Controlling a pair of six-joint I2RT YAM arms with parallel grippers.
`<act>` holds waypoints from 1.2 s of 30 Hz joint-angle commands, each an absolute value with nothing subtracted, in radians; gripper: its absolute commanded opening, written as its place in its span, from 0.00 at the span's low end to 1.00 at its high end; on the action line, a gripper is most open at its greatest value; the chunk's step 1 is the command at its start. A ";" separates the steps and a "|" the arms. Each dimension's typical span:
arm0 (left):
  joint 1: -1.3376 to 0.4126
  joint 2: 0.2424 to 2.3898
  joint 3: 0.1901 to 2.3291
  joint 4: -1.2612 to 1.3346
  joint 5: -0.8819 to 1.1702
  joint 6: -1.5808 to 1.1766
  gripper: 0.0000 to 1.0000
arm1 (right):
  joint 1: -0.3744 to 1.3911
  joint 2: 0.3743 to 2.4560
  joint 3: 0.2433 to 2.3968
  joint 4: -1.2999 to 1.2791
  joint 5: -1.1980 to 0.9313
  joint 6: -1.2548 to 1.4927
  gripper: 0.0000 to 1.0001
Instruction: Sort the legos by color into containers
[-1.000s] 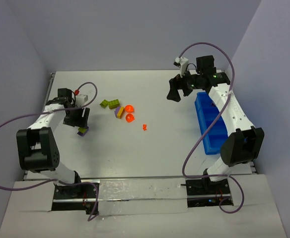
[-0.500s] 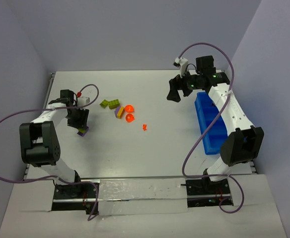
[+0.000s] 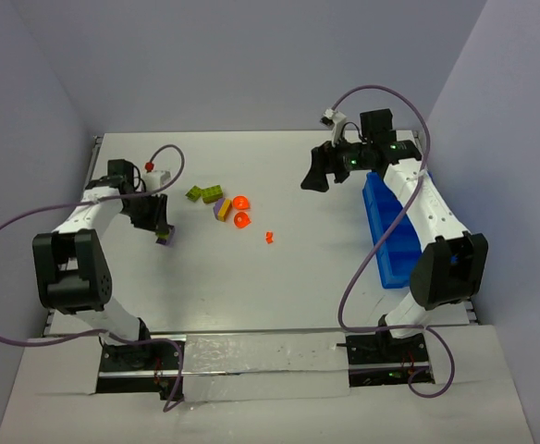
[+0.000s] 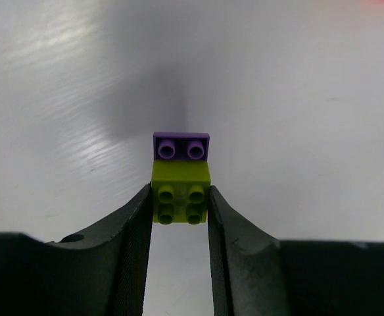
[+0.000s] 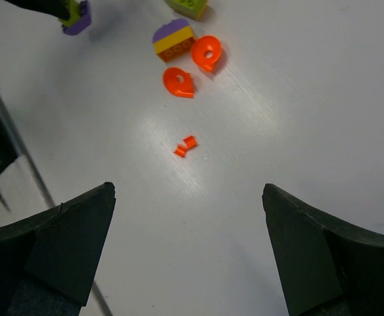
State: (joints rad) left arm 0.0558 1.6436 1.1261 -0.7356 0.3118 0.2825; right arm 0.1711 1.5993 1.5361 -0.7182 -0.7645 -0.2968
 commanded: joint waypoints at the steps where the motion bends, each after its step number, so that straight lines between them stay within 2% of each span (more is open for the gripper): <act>1: 0.042 1.484 1.248 -0.798 0.695 0.315 0.00 | 0.217 1.574 1.491 -0.537 -0.936 -0.094 1.00; 4: -0.008 1.393 1.271 -0.775 0.890 0.305 0.00 | 0.263 1.570 1.453 -0.384 -1.084 0.062 1.00; 9: -0.119 1.338 1.250 -0.596 1.102 0.157 0.00 | 0.382 1.576 1.489 -0.257 -1.134 0.121 1.00; 14: -0.190 1.320 1.216 -0.393 1.196 -0.042 0.00 | 0.476 1.615 1.564 -0.265 -1.151 0.120 1.00; 26: -0.240 1.319 1.198 -0.292 1.296 -0.153 0.00 | 0.539 1.656 1.577 -0.239 -1.226 0.137 0.96; 31: -0.245 1.319 1.201 -0.277 1.293 -0.171 0.00 | 0.554 1.687 1.610 -0.280 -1.241 0.119 0.86; 36: -0.245 1.319 1.199 -0.266 1.287 -0.183 0.00 | 0.566 1.698 1.617 -0.305 -1.252 0.095 0.67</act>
